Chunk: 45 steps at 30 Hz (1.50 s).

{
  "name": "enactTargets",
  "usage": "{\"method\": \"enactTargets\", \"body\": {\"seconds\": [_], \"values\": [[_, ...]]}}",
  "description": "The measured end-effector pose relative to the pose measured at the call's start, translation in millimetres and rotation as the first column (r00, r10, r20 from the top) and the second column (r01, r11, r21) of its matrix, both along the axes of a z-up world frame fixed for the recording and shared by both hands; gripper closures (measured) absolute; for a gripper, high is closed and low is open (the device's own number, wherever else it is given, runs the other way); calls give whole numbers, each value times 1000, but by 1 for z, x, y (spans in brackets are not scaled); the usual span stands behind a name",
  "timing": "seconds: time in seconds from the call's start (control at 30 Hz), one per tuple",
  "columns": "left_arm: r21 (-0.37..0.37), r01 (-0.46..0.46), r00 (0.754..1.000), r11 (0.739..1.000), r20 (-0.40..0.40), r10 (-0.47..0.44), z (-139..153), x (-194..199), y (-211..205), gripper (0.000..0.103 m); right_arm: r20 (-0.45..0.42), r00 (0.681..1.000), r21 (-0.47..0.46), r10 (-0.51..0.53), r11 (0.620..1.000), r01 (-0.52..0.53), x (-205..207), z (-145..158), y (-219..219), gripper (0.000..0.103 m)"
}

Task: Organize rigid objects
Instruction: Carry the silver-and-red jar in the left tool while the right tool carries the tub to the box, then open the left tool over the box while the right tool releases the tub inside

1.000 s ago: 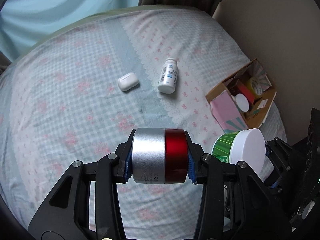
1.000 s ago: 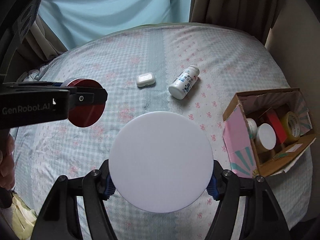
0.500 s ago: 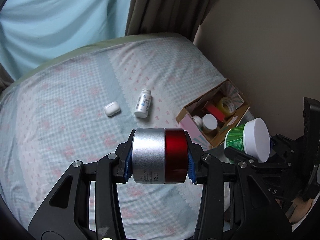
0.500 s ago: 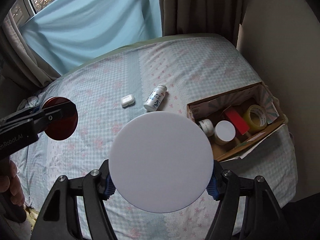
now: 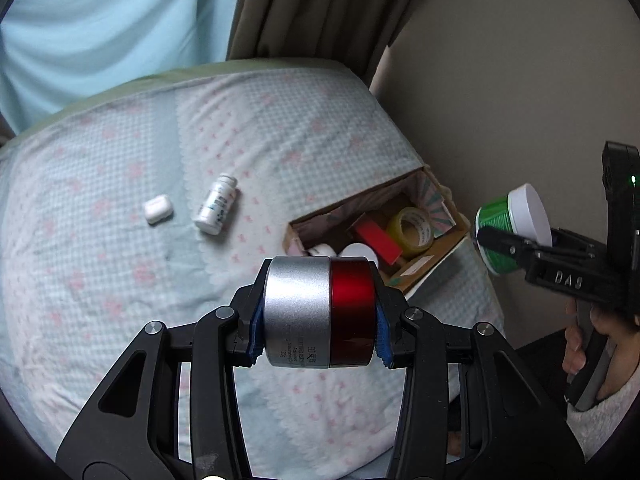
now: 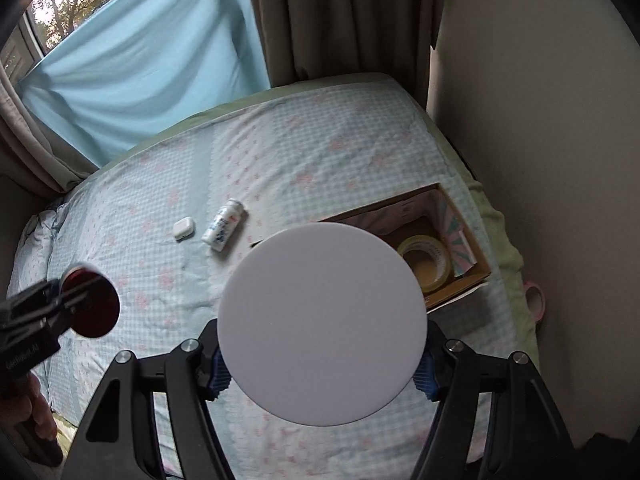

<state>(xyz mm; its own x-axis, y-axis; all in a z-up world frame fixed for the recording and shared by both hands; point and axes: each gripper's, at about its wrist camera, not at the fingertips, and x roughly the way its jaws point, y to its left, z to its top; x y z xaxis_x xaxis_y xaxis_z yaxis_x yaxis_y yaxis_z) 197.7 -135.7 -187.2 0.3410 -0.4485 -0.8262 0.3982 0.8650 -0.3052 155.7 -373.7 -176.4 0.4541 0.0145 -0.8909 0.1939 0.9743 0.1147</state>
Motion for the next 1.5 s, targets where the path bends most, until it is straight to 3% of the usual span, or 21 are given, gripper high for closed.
{"method": "enactTargets", "body": {"seconds": [0.17,0.4,0.77,1.13,1.17,1.2,1.23,1.27,1.37,1.5], "values": [[21,-25,999,999,-43,26,-22,8,-46,65,-30,999,61,-21,998,23,26,-19,-61,37],[64,-49,990,997,-128,57,-69,27,-97,65,-128,992,89,11,996,1,71,-73,-124,37],[169,-30,960,985,-268,75,-169,46,-144,65,-175,973,17,153,988,-152,100,-161,-134,37],[240,27,955,970,-294,46,-205,41,-156,65,-177,973,-4,145,989,-148,106,-197,-137,37],[230,25,958,973,-285,42,-204,40,-157,62,-184,975,-22,128,991,-135,107,-200,-137,31],[216,27,960,976,-277,34,-201,39,-157,43,-174,978,-39,111,992,-120,107,-199,-137,21],[217,24,966,976,-256,33,-197,36,-159,25,-153,982,-20,115,993,-119,106,-196,-138,0],[226,23,971,974,-239,32,-193,34,-160,2,-128,985,-8,116,993,-118,104,-192,-138,0],[212,32,976,977,-217,15,-184,29,-163,0,-82,992,3,98,995,-98,97,-185,-142,0],[208,33,972,978,-232,17,-182,23,-159,0,-117,992,25,49,999,-46,84,-187,-148,0]]}}
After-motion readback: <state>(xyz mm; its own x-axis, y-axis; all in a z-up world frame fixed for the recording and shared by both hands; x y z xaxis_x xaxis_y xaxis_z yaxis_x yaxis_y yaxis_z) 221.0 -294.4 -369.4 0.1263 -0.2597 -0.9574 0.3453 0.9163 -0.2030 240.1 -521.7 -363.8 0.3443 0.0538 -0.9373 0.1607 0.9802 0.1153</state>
